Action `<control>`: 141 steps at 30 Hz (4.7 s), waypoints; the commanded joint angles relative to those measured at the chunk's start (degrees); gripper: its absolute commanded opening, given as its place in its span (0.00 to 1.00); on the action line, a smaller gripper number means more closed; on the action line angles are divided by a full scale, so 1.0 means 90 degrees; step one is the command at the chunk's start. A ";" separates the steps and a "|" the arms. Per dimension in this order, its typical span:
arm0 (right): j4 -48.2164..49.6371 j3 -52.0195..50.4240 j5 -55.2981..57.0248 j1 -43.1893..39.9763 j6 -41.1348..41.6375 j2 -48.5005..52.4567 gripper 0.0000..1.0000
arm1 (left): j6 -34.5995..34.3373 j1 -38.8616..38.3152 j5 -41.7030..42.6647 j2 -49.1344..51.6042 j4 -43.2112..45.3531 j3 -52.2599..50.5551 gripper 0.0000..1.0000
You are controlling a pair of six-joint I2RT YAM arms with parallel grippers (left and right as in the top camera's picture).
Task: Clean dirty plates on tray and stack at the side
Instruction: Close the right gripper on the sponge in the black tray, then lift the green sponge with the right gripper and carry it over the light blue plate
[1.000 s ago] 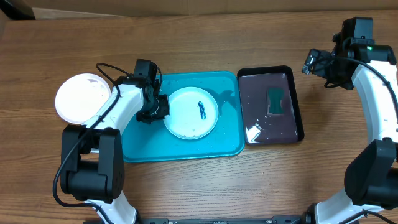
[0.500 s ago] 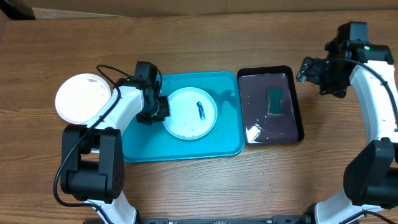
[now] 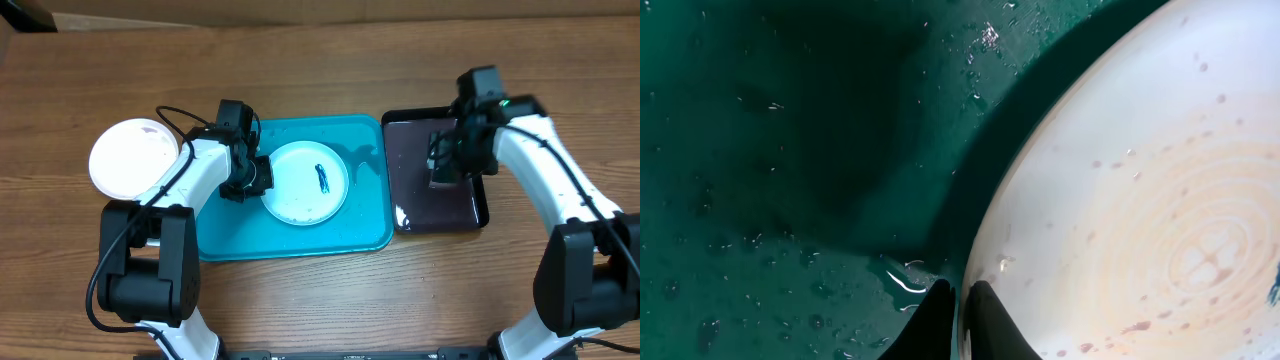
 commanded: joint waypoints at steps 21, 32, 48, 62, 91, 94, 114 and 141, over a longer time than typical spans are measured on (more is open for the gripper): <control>0.2361 -0.1593 0.0274 0.0131 0.0002 -0.0087 0.49 | -0.0022 -0.0051 0.0002 0.0129 0.0032 -0.0029 0.11; 0.2761 -0.1882 0.0187 0.0131 0.0002 -0.0087 0.51 | -0.0019 -0.0051 0.0002 0.0129 0.0029 -0.0029 0.11; 0.2810 -0.1809 0.0189 0.0129 -0.0056 -0.0092 0.04 | -0.0019 -0.0051 0.0000 0.0129 0.0078 -0.0029 0.14; 0.1171 -0.0850 0.0163 0.0143 -0.0381 -0.0534 0.04 | -0.0019 -0.0051 0.0000 0.0129 0.0102 -0.0032 0.18; 0.2671 -0.2356 -0.0410 0.0257 -0.0551 -0.0529 0.29 | -0.0019 -0.0051 0.0002 0.0129 0.0095 -0.0032 0.18; 0.2698 -0.2356 -0.0410 0.0257 -0.0551 -0.0529 0.28 | -0.0019 -0.0051 0.0002 0.0129 0.0092 -0.0032 0.18; 0.0945 -0.0709 -0.0435 0.0262 -0.0673 -0.0699 0.04 | -0.0022 -0.0051 0.0002 0.0129 0.0197 -0.0032 0.25; 0.0515 -0.0619 -0.0510 0.0262 -0.0884 -0.0697 0.04 | -0.0522 -0.0056 0.0053 0.0129 0.0318 -0.0240 0.04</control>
